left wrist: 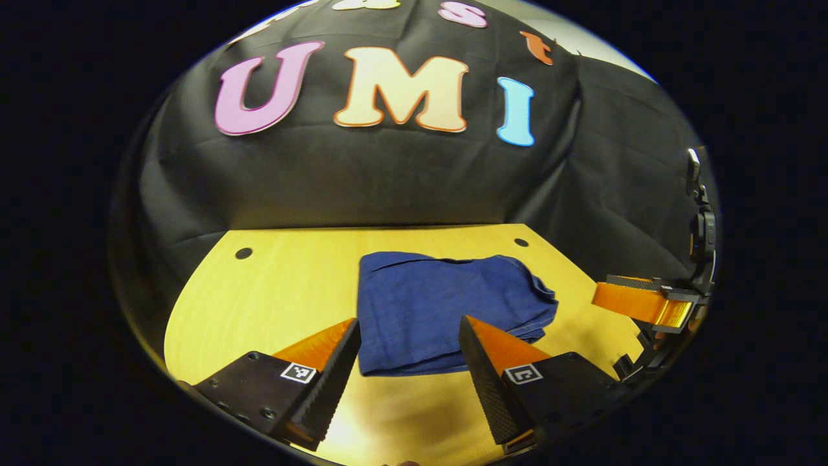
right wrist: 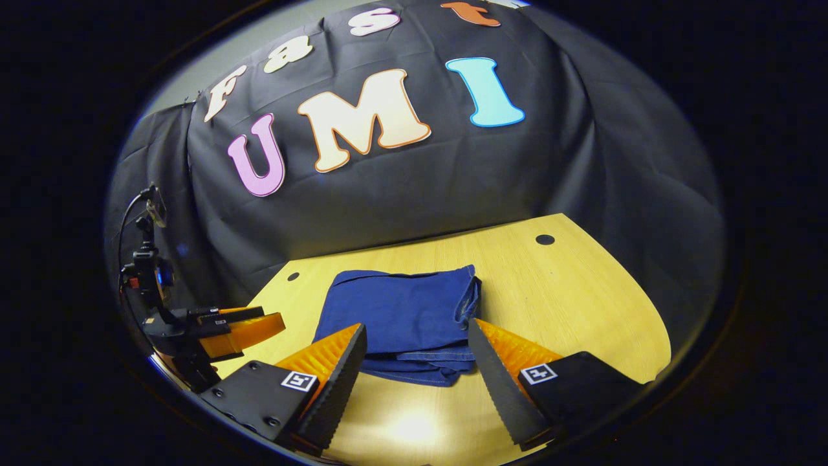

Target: Grasp the waist and the cuffs of the jeans and fold them to make the two legs overlap; first hold the waist and fold one-third of the jeans toward the cuffs, then hold the cuffs and fold the remaining one-third in the same direction to finish folding.

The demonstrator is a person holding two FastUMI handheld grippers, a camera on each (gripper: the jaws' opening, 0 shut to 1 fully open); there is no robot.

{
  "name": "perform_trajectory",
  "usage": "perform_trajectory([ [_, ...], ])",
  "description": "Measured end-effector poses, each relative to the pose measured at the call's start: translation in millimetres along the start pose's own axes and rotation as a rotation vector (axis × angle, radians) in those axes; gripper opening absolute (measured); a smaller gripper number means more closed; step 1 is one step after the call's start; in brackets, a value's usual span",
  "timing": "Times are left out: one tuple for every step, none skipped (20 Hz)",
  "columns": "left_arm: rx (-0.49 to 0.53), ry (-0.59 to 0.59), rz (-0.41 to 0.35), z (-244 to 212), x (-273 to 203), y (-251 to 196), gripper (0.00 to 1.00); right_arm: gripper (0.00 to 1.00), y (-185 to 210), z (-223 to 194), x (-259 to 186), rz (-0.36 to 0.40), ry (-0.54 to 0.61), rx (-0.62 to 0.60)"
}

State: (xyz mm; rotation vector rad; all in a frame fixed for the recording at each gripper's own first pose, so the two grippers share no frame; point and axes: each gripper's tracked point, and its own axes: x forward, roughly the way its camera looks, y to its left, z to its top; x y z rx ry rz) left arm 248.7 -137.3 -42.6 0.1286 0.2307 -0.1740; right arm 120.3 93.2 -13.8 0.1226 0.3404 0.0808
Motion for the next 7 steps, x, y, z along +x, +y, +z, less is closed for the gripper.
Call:
perform_trajectory([
  [-0.013,0.008,0.002,-3,-2,4,0.89,0.98,4,-1,-2,-0.002,0.001,-0.001],
  [-0.021,0.011,0.000,-6,-4,7,0.90,0.98,8,-1,-3,-0.004,-0.001,-0.004],
  [-0.024,0.010,-0.005,-7,-5,9,0.90,0.98,10,-2,-5,-0.010,-0.003,-0.009],
  [-0.025,0.019,-0.014,-12,-5,10,0.90,0.98,11,-1,-7,-0.018,-0.008,-0.015],
  [-0.020,0.036,-0.022,-17,-6,11,0.90,0.98,12,0,-10,-0.027,-0.015,-0.020],
  [-0.012,0.055,-0.029,-24,-5,13,0.90,0.98,14,2,-12,-0.033,-0.024,-0.024],
  [-0.003,0.061,-0.033,-26,-5,13,0.90,0.98,15,2,-15,-0.041,-0.031,-0.026],
])
